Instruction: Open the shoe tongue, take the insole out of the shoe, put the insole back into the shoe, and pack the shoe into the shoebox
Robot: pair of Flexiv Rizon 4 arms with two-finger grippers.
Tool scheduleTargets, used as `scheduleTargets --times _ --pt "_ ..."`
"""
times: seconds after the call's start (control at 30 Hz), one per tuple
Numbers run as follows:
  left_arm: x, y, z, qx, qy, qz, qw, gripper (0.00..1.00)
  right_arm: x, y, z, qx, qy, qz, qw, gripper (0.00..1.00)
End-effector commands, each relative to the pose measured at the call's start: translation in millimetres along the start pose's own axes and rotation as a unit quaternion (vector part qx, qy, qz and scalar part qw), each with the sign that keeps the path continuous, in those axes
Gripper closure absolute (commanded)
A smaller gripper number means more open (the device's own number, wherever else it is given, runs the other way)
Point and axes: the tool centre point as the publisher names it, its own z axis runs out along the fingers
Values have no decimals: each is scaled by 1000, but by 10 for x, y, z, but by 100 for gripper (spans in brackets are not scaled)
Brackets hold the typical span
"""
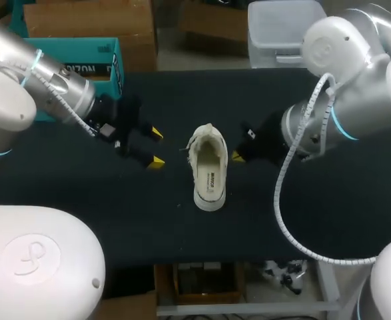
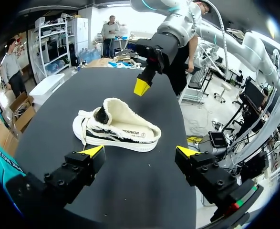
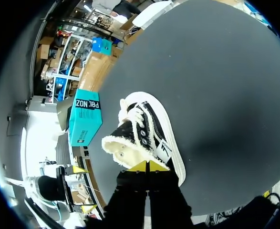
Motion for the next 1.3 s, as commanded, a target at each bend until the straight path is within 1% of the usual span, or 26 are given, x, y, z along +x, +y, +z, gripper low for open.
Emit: scheduleTargets --times 0.03,0.07,0.1,0.13,0.5,0.53,0.57,0.63,0.67,0.7,0.8,0.93,0.97,1.03,1.07,1.1,1.17,1.23,1.27,1.3 --pt "-122 -45 40 -8 11 -11 1000 0 -58 -170 -27 -67 28 -20 997 86" --pt "-139 -49 39 -10 11 -14 1000 0 -55 -179 -18 -65 39 -24 997 38" --pt "-163 -54 34 -19 6 -17 1000 0 -55 -179 -18 -65 39 -24 997 0" --pt "-186 -54 25 -33 -5 -5 999 0 -55 -179 -18 -65 39 -24 997 0" --pt "-186 -54 25 -33 -5 -5 999 0 -55 -179 -18 -65 39 -24 997 0" --pt "-186 -54 25 -33 -5 -5 999 0 -58 -142 -15 -47 55 -36 997 0" --pt "-182 -70 36 -24 -23 -21 999 0 -67 -108 -18 -44 60 -31 997 0" --pt "-138 -67 59 -16 -34 -46 998 0 -60 -68 -26 -23 76 -52 996 0" --pt "-121 -56 75 -14 -46 -57 997 0 -55 -38 -27 -15 75 -50 996 0" --pt "-106 -54 87 -13 -48 -71 996 0 -51 -10 -28 -8 84 -61 995 0" --pt "-94 -59 119 -4 -73 -119 990 0 -50 83 -38 9 92 -70 993 0" --pt "-126 -33 150 -8 -103 -163 981 0 -15 172 -61 26 100 -84 991 0" --pt "-131 -29 157 -10 -108 -171 979 0 -10 189 -77 35 110 -95 989 0" --pt "-136 -13 167 -12 -115 -186 976 0 2 220 -107 49 107 -99 988 0" --pt "-143 -13 169 -12 -117 -192 974 0 13 235 -120 60 116 -107 986 0" --pt "-149 -11 176 -15 -120 -195 973 0 20 249 -136 71 113 -107 985 0" --pt "-169 -8 190 -16 -126 -208 970 0 33 280 -160 101 124 -121 980 0" --pt "-207 -20 202 -17 -133 -219 967 0 23 307 -210 112 124 -120 979 0" --pt "-219 -27 205 -18 -133 -221 966 0 15 315 -227 121 123 -119 978 0" --pt "-231 -35 211 -20 -132 -220 966 0 15 315 -227 121 123 -119 978 0"
